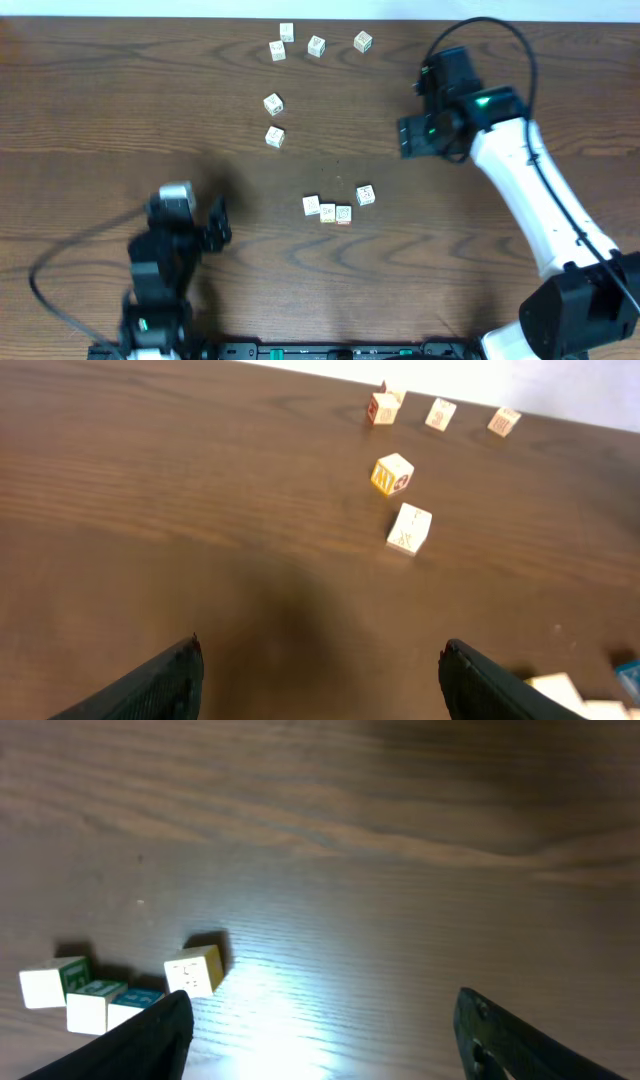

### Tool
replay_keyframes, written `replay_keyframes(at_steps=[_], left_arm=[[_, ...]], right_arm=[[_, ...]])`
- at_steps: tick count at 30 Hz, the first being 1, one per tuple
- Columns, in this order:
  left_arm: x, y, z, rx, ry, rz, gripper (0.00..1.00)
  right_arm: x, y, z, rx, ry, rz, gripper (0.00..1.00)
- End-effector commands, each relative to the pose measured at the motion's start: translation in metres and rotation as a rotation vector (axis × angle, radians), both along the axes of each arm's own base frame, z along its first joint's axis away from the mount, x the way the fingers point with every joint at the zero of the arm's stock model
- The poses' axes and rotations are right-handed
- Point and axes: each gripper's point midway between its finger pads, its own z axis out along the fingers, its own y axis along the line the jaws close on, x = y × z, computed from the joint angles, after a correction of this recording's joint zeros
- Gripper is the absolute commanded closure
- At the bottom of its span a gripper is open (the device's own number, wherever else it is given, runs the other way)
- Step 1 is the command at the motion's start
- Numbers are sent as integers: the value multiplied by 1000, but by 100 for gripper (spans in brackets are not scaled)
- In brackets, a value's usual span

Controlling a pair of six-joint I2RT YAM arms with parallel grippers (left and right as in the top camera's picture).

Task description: Lift 5 blocks

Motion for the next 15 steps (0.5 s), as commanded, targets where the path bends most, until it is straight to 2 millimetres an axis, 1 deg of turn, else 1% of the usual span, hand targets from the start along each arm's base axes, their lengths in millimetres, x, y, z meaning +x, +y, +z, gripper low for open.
replay_keyframes(at_steps=[1, 3, 4, 6, 7, 8, 9, 10, 12, 15], left_arm=[[35, -12, 28, -28, 63, -58, 24], [49, -22, 25, -56, 151, -106, 24], [55, -24, 20, -67, 206, -116, 24], [65, -26, 8, -96, 280, -115, 24], [68, -31, 1, -147, 316, -113, 24], [69, -37, -4, -192, 341, -126, 24], [68, -49, -8, -242, 362, -181, 24], [65, -61, -9, -281, 376, -253, 24], [59, -78, -8, -306, 376, -377, 24], [59, -85, -3, -328, 357, -420, 24]], right_arm=[[15, -12, 39, 100, -69, -28, 18], [13, -17, 49, 145, -60, -32, 18], [11, -20, 52, 152, -52, -32, 18], [4, -28, 52, 149, -18, -49, 18], [-1, -31, 50, 146, 5, -56, 18], [-7, -34, 48, 140, 28, -55, 18], [-11, -34, 46, 133, 46, -44, 19], [-15, -35, 44, 122, 61, -23, 20], [-19, -35, 43, 108, 75, 5, 25], [-15, -32, 45, 128, 55, 10, 27]])
